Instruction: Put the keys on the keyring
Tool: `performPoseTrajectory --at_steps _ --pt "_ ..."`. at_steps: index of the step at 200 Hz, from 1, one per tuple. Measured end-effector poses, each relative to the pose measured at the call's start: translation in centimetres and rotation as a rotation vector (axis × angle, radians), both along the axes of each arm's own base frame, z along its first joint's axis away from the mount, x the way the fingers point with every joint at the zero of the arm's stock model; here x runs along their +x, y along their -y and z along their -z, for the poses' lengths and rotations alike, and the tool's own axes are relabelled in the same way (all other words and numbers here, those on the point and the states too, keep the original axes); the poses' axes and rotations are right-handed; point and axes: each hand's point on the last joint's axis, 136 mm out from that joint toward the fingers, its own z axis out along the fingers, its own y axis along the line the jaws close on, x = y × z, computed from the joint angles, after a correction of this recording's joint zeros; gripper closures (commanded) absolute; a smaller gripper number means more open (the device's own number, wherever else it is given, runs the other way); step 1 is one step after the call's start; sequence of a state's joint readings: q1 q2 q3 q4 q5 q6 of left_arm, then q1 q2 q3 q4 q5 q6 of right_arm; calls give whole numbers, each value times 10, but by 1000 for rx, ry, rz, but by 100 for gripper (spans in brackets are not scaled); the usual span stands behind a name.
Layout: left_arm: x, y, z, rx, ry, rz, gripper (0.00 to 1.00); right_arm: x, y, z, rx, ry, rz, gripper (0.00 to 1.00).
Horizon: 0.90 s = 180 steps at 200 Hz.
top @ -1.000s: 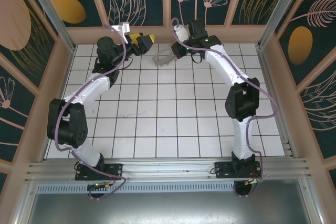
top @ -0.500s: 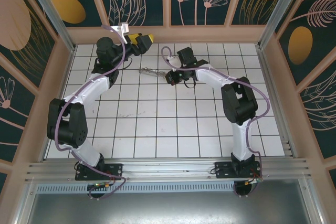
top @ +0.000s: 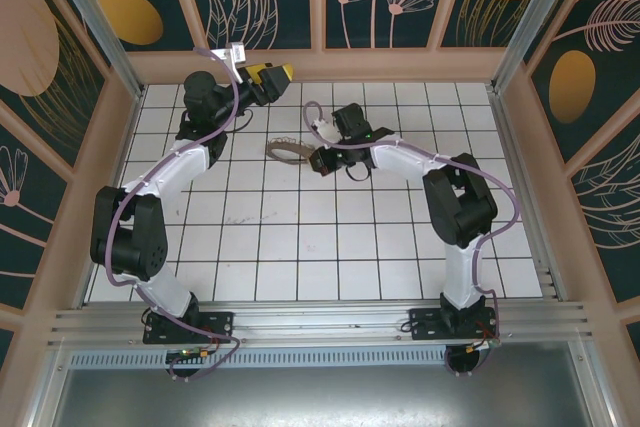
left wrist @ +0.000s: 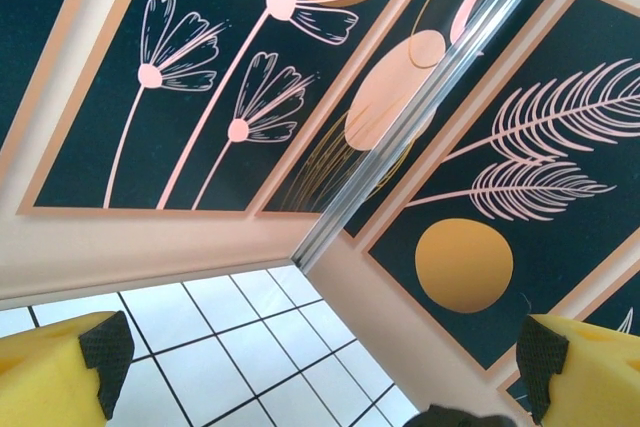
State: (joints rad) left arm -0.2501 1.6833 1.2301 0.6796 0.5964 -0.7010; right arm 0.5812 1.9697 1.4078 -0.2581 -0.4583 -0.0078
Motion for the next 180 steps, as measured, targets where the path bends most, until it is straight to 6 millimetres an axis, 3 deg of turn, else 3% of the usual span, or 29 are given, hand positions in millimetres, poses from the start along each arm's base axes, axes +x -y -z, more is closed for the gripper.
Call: performPoseTrajectory --at_steps 60,132,172,180 --pt "-1 1 -1 -6 2 9 1 -31 8 38 -37 -144 48 100" --pt "0 3 4 -3 -10 24 1 -59 -15 42 -33 -204 29 100" --pt "1 4 7 -7 -21 26 1 -73 -15 56 -53 -247 29 100" --pt "1 4 6 -8 -21 28 1 -76 -15 58 -58 -255 26 95"
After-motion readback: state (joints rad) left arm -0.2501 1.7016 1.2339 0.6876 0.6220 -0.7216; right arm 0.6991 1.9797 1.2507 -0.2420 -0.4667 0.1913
